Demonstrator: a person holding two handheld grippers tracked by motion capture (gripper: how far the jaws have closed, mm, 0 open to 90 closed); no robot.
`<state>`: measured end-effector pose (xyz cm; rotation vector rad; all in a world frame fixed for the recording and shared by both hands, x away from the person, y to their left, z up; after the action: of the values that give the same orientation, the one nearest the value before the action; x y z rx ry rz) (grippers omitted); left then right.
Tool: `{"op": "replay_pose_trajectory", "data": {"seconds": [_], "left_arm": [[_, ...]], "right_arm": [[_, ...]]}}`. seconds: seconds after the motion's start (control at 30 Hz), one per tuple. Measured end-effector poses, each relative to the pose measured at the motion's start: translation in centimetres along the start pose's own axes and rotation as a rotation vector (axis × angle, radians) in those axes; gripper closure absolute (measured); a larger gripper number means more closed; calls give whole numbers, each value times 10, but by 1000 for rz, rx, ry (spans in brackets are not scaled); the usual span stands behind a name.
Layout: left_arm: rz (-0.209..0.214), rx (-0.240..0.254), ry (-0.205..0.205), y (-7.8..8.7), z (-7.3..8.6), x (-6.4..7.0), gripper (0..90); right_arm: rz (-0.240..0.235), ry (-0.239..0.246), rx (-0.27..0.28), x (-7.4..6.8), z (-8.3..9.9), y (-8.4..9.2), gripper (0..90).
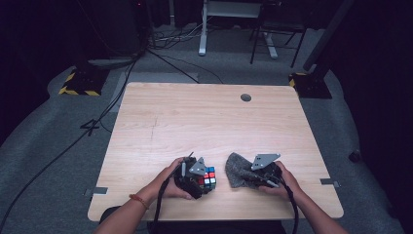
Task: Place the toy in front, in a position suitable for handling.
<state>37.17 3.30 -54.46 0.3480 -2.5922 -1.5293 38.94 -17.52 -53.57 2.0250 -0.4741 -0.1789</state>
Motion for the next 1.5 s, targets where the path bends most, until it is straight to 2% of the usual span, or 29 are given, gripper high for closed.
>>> {"op": "replay_pose_trajectory", "data": {"seconds": [0.07, 0.13, 0.23, 0.27, 0.33, 0.47, 0.6, 0.73, 0.8, 1.03, 1.1, 1.17, 1.23, 1.33, 1.43, 1.5], "left_arm": [[9, 0, -9, -1, -2, 1, 283], [-6, 4, -11, 0, -5, 0, 314], [-20, 3, -26, 0, -9, 1, 329], [-28, 7, -42, 0, -13, 3, 329], [-33, 16, -70, 2, -21, 6, 330], [-37, 68, -106, 8, -43, 12, 331], [-51, 109, -122, 15, -58, 13, 332], [-62, 152, -132, 25, -72, 11, 333], [-72, 152, -135, 25, -74, 10, 333], [-68, 197, -111, 39, -75, 5, 333], [-81, 187, -106, 38, -73, 4, 333], [-73, 181, -101, 37, -71, 4, 333], [-78, 173, -110, 35, -71, 5, 333], [-72, 165, -123, 32, -72, 8, 333], [-89, 163, -135, 32, -76, 11, 333], [-88, 172, -139, 34, -78, 13, 333]], "right_arm": [[2, 5, 13, 0, -1, 4, 766], [-5, 3, 36, 0, -1, 8, 768], [-41, -5, 112, -4, -6, 20, 768], [-49, -5, 127, -5, -8, 23, 768], [-73, 2, 200, -12, -17, 36, 768], [-99, 22, 265, -22, -28, 48, 767], [-110, 20, 285, -25, -30, 52, 766], [-119, 8, 258, -24, -26, 44, 767], [-112, 13, 225, -25, -24, 38, 768], [-114, 16, 176, -22, -19, 34, 768], [-111, 16, 204, -22, -22, 40, 768], [-107, 5, 241, -21, -25, 46, 768], [-122, 1, 299, -22, -29, 55, 768], [-121, 8, 340, -25, -33, 63, 768], [-91, 11, 353, -26, -36, 67, 766], [-63, 25, 338, -27, -37, 65, 765]]}}
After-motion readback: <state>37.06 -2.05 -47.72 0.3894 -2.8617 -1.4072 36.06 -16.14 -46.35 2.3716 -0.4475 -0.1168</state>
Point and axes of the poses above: each handheld gripper's, and its own axes: y roughly backward along the jaws, z roughly out of its underside, x roughly to its right, the point moved 7 cm from there along -y, roughly forward along the jaws, and after that the axes turned 11 degrees about -x, right-handed, at the moved point
